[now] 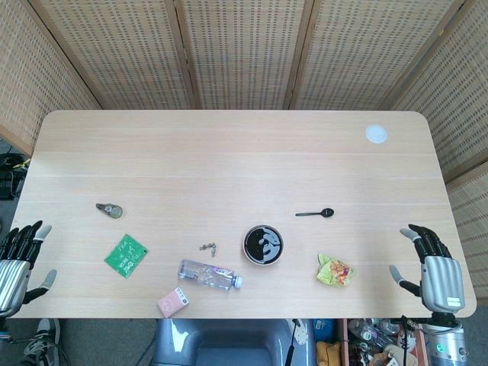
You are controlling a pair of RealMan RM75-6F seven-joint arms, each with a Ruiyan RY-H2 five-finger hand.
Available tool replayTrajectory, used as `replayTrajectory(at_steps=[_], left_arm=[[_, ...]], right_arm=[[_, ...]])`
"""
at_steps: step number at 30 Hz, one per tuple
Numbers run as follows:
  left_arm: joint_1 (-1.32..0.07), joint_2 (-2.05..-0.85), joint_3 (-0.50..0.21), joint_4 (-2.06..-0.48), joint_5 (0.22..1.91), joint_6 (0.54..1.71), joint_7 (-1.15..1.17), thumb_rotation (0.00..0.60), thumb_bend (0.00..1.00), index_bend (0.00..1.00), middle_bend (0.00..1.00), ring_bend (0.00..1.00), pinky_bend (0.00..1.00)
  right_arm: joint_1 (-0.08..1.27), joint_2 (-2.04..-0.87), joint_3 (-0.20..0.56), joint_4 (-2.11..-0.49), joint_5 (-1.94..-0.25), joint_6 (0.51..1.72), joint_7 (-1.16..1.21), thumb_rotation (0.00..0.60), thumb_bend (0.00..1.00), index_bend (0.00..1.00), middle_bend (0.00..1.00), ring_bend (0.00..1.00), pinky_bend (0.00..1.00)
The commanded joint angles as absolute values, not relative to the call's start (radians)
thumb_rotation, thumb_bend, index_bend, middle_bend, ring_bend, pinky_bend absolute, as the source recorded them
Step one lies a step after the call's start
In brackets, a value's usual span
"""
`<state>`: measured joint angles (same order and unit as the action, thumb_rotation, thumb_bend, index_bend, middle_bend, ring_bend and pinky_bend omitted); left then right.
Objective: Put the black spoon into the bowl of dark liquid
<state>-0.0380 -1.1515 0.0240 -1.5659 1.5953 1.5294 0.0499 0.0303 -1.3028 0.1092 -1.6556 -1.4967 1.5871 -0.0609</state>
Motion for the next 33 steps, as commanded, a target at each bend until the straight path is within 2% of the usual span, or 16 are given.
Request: replayTrajectory(at_steps=[1, 10, 18, 26, 33], left_arm=[[-0.039, -1.152, 0.025, -1.566, 1.595, 1.527, 0.051, 0.600, 0.37, 0.00, 0.00, 0.00, 0.00], [-0.038, -1.153, 0.026, -1.567, 1.595, 1.528, 0.052, 0.600, 0.37, 0.00, 0.00, 0.00, 0.00], [-0.040, -1.153, 0.027, -1.562, 1.589, 1.518, 0.052, 0.600, 0.37, 0.00, 0.00, 0.00, 0.00], [-0.045, -1.152, 0.027, -1.565, 1.579, 1.500, 0.056, 0.600, 0.37, 0.00, 0.00, 0.00, 0.00], [-0.056, -1.159, 0.025, -1.559, 1.575, 1.481, 0.055, 0.600, 0.37, 0.00, 0.00, 0.00, 0.00]], right_arm=[[0.031, -1.303, 0.110, -1.655, -1.497, 1.587, -0.060, 0.600, 0.37, 0.26, 0.27, 0.18, 0.32], [0.034, -1.301, 0.106, -1.656, -1.502, 1.581, -0.062, 0.600, 0.37, 0.26, 0.27, 0.18, 0.31], [0.059, -1.271, 0.078, -1.680, -1.522, 1.517, -0.102, 0.600, 0.37, 0.26, 0.26, 0.18, 0.31], [0.081, -1.250, 0.067, -1.704, -1.518, 1.467, -0.148, 0.600, 0.37, 0.25, 0.19, 0.08, 0.22], [0.107, -1.244, 0.078, -1.723, -1.501, 1.430, -0.187, 0.600, 0.36, 0.23, 0.18, 0.07, 0.22]])
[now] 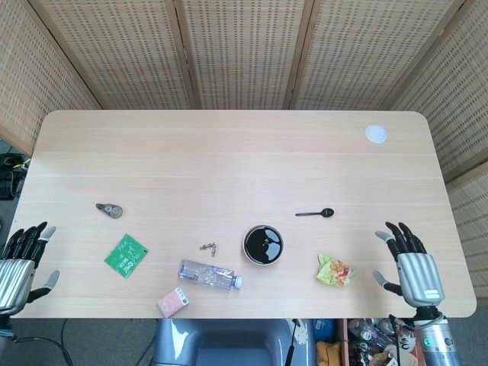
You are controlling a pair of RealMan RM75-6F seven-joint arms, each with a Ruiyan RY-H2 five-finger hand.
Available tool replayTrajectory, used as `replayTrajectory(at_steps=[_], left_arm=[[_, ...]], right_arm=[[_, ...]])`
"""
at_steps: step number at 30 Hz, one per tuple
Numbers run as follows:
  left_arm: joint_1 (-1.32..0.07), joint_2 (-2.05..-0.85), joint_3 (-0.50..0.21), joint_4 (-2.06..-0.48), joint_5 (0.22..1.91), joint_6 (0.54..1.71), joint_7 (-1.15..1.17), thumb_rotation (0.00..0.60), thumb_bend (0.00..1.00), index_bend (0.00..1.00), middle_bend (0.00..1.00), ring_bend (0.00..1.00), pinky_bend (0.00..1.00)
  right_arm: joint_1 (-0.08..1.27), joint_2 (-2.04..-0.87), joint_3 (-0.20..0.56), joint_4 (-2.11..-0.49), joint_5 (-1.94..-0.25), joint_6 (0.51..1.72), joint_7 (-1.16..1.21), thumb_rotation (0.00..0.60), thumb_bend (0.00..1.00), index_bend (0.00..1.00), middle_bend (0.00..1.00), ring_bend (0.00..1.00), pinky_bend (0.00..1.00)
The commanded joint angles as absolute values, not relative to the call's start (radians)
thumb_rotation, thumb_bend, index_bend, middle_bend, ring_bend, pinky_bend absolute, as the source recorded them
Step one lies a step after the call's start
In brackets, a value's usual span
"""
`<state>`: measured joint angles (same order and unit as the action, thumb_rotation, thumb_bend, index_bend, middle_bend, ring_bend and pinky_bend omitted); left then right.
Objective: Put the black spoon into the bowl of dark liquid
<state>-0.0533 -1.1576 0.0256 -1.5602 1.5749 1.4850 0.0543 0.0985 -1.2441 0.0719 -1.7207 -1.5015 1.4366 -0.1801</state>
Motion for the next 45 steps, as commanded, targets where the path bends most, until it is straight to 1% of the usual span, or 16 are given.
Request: replayTrajectory(at_steps=[1, 3, 11, 15, 18, 20, 23, 27, 29, 32, 38, 41, 45], left_arm=[[-0.058, -1.160, 0.024, -1.559, 1.575, 1.479, 0.056, 0.600, 0.37, 0.00, 0.00, 0.00, 0.00], [-0.063, -1.162, 0.023, -1.560, 1.575, 1.473, 0.058, 0.600, 0.37, 0.00, 0.00, 0.00, 0.00], [-0.081, -1.173, 0.020, -1.560, 1.569, 1.445, 0.069, 0.600, 0.37, 0.00, 0.00, 0.00, 0.00], [-0.088, -1.176, 0.017, -1.557, 1.562, 1.433, 0.072, 0.600, 0.37, 0.00, 0.00, 0.00, 0.00], [-0.093, -1.178, 0.016, -1.554, 1.556, 1.424, 0.072, 0.600, 0.37, 0.00, 0.00, 0.00, 0.00], [-0.096, -1.181, 0.015, -1.552, 1.553, 1.418, 0.072, 0.600, 0.37, 0.00, 0.00, 0.00, 0.00], [-0.100, -1.184, 0.013, -1.547, 1.545, 1.410, 0.071, 0.600, 0.37, 0.00, 0.00, 0.00, 0.00], [-0.104, -1.188, 0.011, -1.540, 1.536, 1.400, 0.069, 0.600, 0.37, 0.00, 0.00, 0.00, 0.00], [-0.106, -1.189, 0.010, -1.537, 1.532, 1.396, 0.067, 0.600, 0.37, 0.00, 0.00, 0.00, 0.00], [-0.110, -1.192, 0.008, -1.532, 1.528, 1.390, 0.065, 0.600, 0.37, 0.00, 0.00, 0.00, 0.00], [-0.116, -1.195, 0.006, -1.523, 1.521, 1.382, 0.058, 0.600, 0.37, 0.00, 0.00, 0.00, 0.00], [-0.119, -1.195, 0.006, -1.519, 1.518, 1.378, 0.057, 0.600, 0.37, 0.00, 0.00, 0.00, 0.00], [-0.121, -1.197, 0.005, -1.515, 1.512, 1.373, 0.055, 0.600, 0.37, 0.00, 0.00, 0.00, 0.00]], right_arm=[[0.112, -1.243, 0.081, -1.725, -1.500, 1.425, -0.191, 0.600, 0.36, 0.23, 0.18, 0.07, 0.22], [0.132, -1.239, 0.093, -1.731, -1.494, 1.404, -0.201, 0.600, 0.36, 0.23, 0.18, 0.07, 0.22], [0.257, -1.224, 0.166, -1.759, -1.418, 1.242, -0.218, 0.600, 0.36, 0.23, 0.22, 0.07, 0.22], [0.327, -1.235, 0.208, -1.754, -1.372, 1.159, -0.204, 0.600, 0.36, 0.23, 0.28, 0.12, 0.23], [0.387, -1.248, 0.240, -1.733, -1.327, 1.087, -0.200, 0.600, 0.36, 0.24, 0.33, 0.20, 0.33], [0.427, -1.263, 0.258, -1.709, -1.301, 1.047, -0.210, 0.600, 0.36, 0.26, 0.37, 0.26, 0.44], [0.484, -1.291, 0.280, -1.661, -1.252, 0.984, -0.224, 0.600, 0.36, 0.29, 0.45, 0.38, 0.63], [0.549, -1.326, 0.296, -1.596, -1.192, 0.915, -0.251, 0.600, 0.36, 0.32, 0.53, 0.50, 0.76], [0.574, -1.344, 0.298, -1.568, -1.168, 0.892, -0.265, 0.600, 0.36, 0.35, 0.58, 0.56, 0.80], [0.613, -1.375, 0.299, -1.522, -1.129, 0.859, -0.291, 0.600, 0.36, 0.41, 0.65, 0.63, 0.84], [0.679, -1.443, 0.296, -1.423, -1.059, 0.816, -0.329, 0.600, 0.36, 0.50, 0.76, 0.75, 0.92], [0.703, -1.474, 0.290, -1.374, -1.042, 0.812, -0.348, 0.600, 0.36, 0.52, 0.80, 0.80, 0.96], [0.731, -1.511, 0.285, -1.322, -1.021, 0.799, -0.361, 0.600, 0.36, 0.52, 0.82, 0.82, 0.99]])
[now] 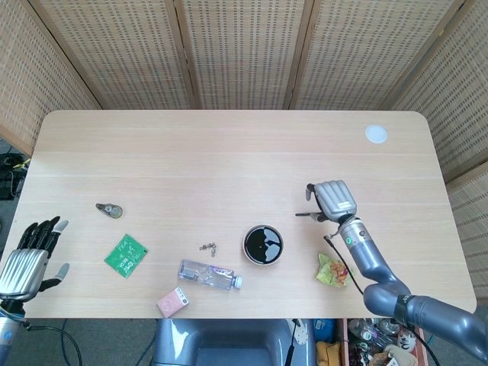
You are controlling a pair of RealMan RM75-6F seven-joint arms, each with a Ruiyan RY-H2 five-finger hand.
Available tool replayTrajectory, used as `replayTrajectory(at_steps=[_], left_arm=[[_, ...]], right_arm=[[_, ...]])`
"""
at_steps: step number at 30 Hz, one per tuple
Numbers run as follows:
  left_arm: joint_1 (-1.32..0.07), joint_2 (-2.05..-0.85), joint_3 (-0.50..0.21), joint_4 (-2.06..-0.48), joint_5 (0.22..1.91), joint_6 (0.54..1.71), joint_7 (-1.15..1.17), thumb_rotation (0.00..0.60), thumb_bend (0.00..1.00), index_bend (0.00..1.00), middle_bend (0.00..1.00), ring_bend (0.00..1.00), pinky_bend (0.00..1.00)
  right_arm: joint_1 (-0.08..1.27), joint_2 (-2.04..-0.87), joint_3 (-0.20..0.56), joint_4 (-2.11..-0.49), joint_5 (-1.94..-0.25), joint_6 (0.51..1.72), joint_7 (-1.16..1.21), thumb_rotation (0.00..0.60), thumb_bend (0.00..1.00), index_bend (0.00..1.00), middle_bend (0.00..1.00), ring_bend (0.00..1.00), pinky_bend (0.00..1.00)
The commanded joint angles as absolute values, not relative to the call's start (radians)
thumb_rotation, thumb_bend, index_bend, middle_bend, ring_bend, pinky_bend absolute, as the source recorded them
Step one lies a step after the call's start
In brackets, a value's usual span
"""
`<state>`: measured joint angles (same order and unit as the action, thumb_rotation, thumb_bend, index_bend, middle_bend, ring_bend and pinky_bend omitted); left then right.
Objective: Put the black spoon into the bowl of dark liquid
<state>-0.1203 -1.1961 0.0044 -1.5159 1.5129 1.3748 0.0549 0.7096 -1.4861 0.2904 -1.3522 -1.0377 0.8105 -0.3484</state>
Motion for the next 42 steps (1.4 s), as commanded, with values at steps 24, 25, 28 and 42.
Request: replayTrajectory(at_steps=[24, 25, 28, 42], left_arm=[[-0.130, -1.201, 0.007, -1.509, 1.504, 1.364, 0.058, 0.600, 0.37, 0.00, 0.00, 0.00, 0.00], [-0.131, -1.201, 0.007, -1.509, 1.504, 1.364, 0.058, 0.600, 0.37, 0.00, 0.00, 0.00, 0.00], [-0.131, -1.201, 0.007, -1.509, 1.505, 1.364, 0.058, 0.600, 0.37, 0.00, 0.00, 0.00, 0.00], [-0.129, -1.202, 0.013, -1.493, 1.498, 1.362, 0.044, 0.600, 0.37, 0.00, 0.00, 0.00, 0.00]], right_arm=[[0.822, -1.650, 0.237, -1.108, -0.931, 0.716, -0.372, 0.600, 0.50, 0.55, 0.83, 0.83, 1.00], [0.824, -1.655, 0.236, -1.101, -0.928, 0.714, -0.371, 0.600, 0.50, 0.55, 0.83, 0.83, 1.00], [0.831, -1.671, 0.232, -1.077, -0.920, 0.708, -0.373, 0.600, 0.50, 0.55, 0.83, 0.83, 1.00], [0.865, -1.753, 0.204, -0.945, -0.868, 0.670, -0.427, 0.600, 0.50, 0.55, 0.83, 0.83, 1.00]])
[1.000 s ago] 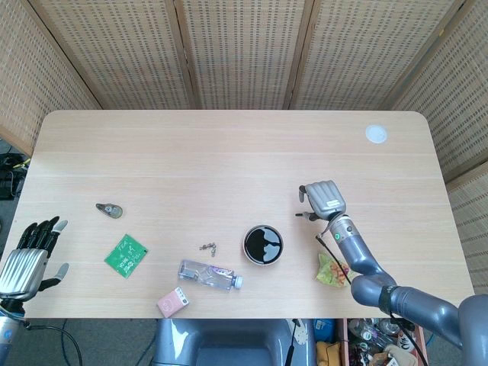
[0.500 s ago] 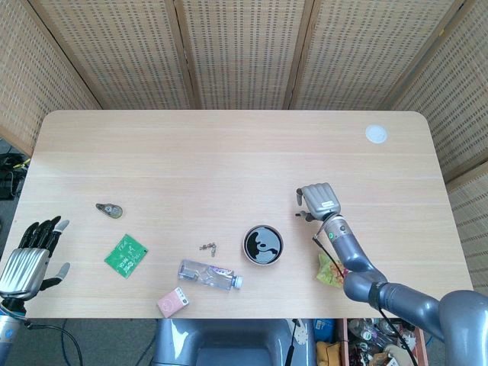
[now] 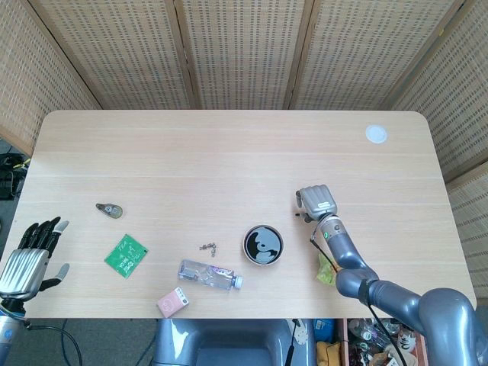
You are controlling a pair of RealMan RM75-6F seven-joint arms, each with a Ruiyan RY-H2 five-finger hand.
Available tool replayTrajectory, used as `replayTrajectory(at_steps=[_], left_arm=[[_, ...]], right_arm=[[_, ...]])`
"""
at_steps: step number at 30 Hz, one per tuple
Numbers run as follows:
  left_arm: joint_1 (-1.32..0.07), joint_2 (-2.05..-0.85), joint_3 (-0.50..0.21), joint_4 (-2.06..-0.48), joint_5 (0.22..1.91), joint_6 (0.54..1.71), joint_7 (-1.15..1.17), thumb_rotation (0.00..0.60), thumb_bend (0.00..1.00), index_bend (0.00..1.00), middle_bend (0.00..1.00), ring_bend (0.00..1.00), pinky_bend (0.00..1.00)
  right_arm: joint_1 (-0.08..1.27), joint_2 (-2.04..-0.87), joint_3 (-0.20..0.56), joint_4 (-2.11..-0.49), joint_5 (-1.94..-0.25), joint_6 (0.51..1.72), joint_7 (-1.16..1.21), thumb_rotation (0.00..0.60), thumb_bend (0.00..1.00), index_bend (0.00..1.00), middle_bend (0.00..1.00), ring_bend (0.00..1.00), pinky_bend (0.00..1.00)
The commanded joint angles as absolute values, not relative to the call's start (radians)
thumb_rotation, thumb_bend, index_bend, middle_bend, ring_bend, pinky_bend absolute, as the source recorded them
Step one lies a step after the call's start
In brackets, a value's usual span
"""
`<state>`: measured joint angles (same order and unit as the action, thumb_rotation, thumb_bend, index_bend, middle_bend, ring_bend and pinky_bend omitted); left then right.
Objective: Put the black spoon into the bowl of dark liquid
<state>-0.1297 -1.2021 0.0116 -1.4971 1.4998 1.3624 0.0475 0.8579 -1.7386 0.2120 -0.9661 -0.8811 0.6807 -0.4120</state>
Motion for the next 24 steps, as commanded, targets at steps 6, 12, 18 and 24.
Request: replayTrajectory(at_steps=[6, 12, 18, 24], left_arm=[[-0.129, -1.206, 0.015, -1.485, 1.499, 1.361, 0.036, 0.600, 0.37, 0.00, 0.00, 0.00, 0.00], [-0.127, -1.207, 0.016, -1.480, 1.497, 1.362, 0.033, 0.600, 0.37, 0.00, 0.00, 0.00, 0.00], [-0.127, -1.208, 0.018, -1.478, 1.497, 1.361, 0.030, 0.600, 0.37, 0.00, 0.00, 0.00, 0.00], [-0.128, -1.209, 0.018, -1.474, 1.498, 1.362, 0.027, 0.600, 0.37, 0.00, 0.00, 0.00, 0.00]], right_arm=[[0.877, -1.775, 0.188, -0.912, -0.840, 0.663, -0.478, 0.600, 0.50, 0.56, 0.83, 0.83, 1.00], [0.884, -1.784, 0.187, -0.901, -0.819, 0.660, -0.499, 0.600, 0.51, 0.56, 0.83, 0.83, 1.00], [0.886, -1.793, 0.182, -0.890, -0.808, 0.655, -0.510, 0.600, 0.51, 0.56, 0.83, 0.84, 1.00], [0.886, -1.800, 0.179, -0.874, -0.799, 0.653, -0.518, 0.600, 0.51, 0.56, 0.83, 0.84, 1.00]])
